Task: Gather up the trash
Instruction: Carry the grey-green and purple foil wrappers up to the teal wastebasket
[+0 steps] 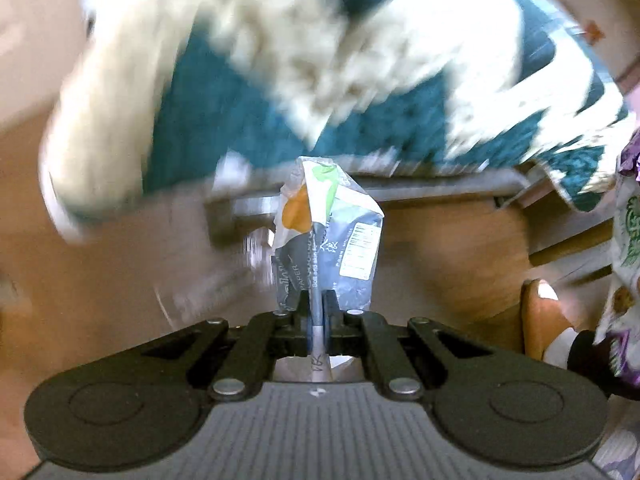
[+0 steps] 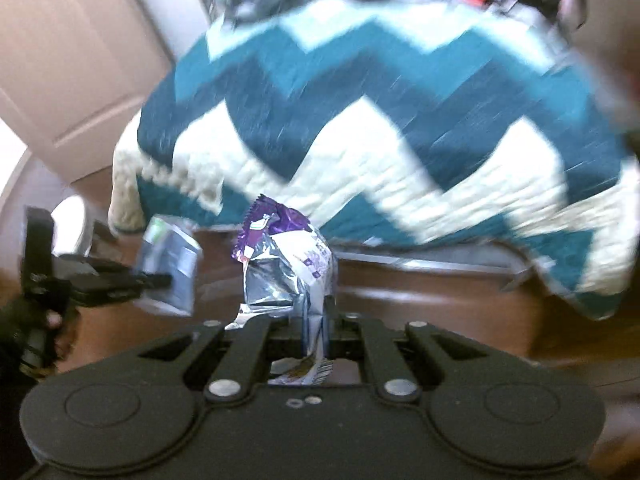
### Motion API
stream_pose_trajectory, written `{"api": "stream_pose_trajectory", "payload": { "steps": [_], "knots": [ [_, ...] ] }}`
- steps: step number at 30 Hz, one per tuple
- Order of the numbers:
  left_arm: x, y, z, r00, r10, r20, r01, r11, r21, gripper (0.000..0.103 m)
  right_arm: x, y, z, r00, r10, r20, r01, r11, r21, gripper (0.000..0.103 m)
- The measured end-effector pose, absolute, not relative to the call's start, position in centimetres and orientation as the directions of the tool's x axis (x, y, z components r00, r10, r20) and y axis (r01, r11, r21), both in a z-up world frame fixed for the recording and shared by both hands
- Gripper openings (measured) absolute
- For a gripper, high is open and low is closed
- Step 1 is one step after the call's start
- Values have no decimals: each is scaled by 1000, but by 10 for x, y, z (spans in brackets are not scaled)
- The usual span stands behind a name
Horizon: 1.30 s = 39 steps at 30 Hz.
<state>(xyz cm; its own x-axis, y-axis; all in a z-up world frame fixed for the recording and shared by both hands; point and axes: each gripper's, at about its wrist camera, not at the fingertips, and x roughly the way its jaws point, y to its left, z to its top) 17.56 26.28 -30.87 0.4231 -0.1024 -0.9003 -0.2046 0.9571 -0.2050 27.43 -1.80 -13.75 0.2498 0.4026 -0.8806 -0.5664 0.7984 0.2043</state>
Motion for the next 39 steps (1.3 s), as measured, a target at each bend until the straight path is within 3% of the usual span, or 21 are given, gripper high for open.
{"api": "stream_pose_trajectory", "payload": {
  "steps": [5,12,23,33,39],
  "knots": [
    [189,246,-218,566,3,-824,-82,995,-53,5,260,-62,-68,407,402,-821,-552,824,130,7],
    [198,199,-93,733,-7,-680,-13,1000,-24,5,240,-135,31,608,410,-680,-501,863,73,7],
    [197,31,88,869,-209,-448,223,975,-22,5,195,-266,167,839,368,-400,-412,911,-26,7],
    [211,-161,189,851,-405,-335,445,894,48,5,194,-388,228,942,168,-289,-195,979,-65,7],
    [239,-267,214,797,-490,-353,546,834,76,5,215,-447,231,959,37,-283,-60,996,-72,7]
  ]
}}
